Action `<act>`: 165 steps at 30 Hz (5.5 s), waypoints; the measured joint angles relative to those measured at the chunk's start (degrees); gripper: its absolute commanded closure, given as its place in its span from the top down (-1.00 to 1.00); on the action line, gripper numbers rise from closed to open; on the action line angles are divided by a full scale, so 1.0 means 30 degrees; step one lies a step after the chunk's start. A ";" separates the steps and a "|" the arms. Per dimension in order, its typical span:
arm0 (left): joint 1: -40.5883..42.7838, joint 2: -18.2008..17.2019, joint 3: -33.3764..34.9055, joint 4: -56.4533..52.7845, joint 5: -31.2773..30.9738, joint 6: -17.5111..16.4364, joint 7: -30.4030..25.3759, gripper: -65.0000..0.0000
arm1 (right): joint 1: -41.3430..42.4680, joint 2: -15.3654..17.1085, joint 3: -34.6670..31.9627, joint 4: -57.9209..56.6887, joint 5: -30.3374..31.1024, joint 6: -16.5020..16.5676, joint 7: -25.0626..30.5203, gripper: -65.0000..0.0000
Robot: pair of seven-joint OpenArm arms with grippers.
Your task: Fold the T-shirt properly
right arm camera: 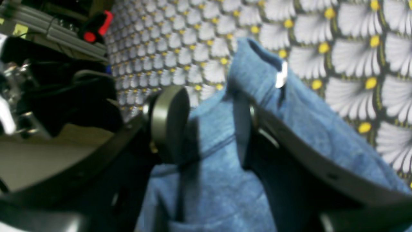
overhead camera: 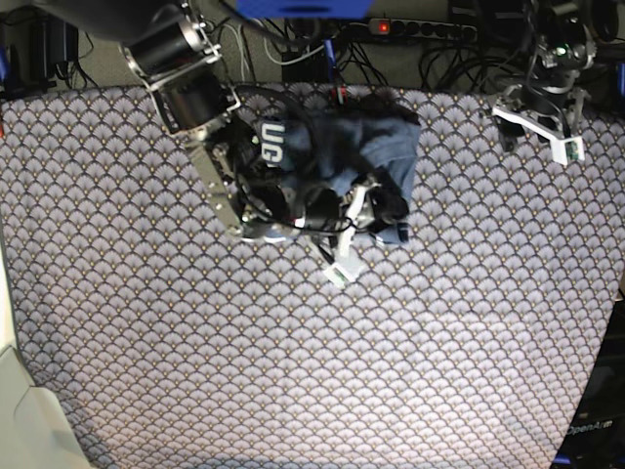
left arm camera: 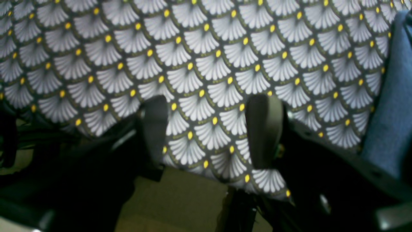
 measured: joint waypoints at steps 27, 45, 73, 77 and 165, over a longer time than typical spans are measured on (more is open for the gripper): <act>0.2419 0.0000 0.4014 0.0517 -0.0066 -0.0073 0.0058 -0.99 | -0.4838 0.4146 0.3235 1.2451 -0.0036 -0.0087 -0.2164 -1.00; 0.0554 0.0962 0.7701 -0.1355 -0.0022 0.0211 -0.0656 -0.99 | -0.7817 0.6586 0.6696 1.2480 -0.0051 -0.0073 -0.2157 -1.00; -0.8400 0.2703 0.7672 -0.7774 0.0095 0.0291 -0.0146 -0.99 | -0.9347 0.8058 0.6703 1.2400 -0.0058 -0.0073 -0.2011 -1.00; -1.1023 0.3169 0.7643 -1.0761 0.0044 0.0313 -0.0546 -0.99 | -0.9391 0.8182 0.6739 1.2393 -0.0109 -0.0073 -0.2018 -1.00; 0.4444 0.0138 0.1486 0.1545 0.0073 -0.0095 0.1355 -0.99 | -1.2925 0.8262 1.2123 1.7988 -0.0160 0.0015 -0.6710 -1.00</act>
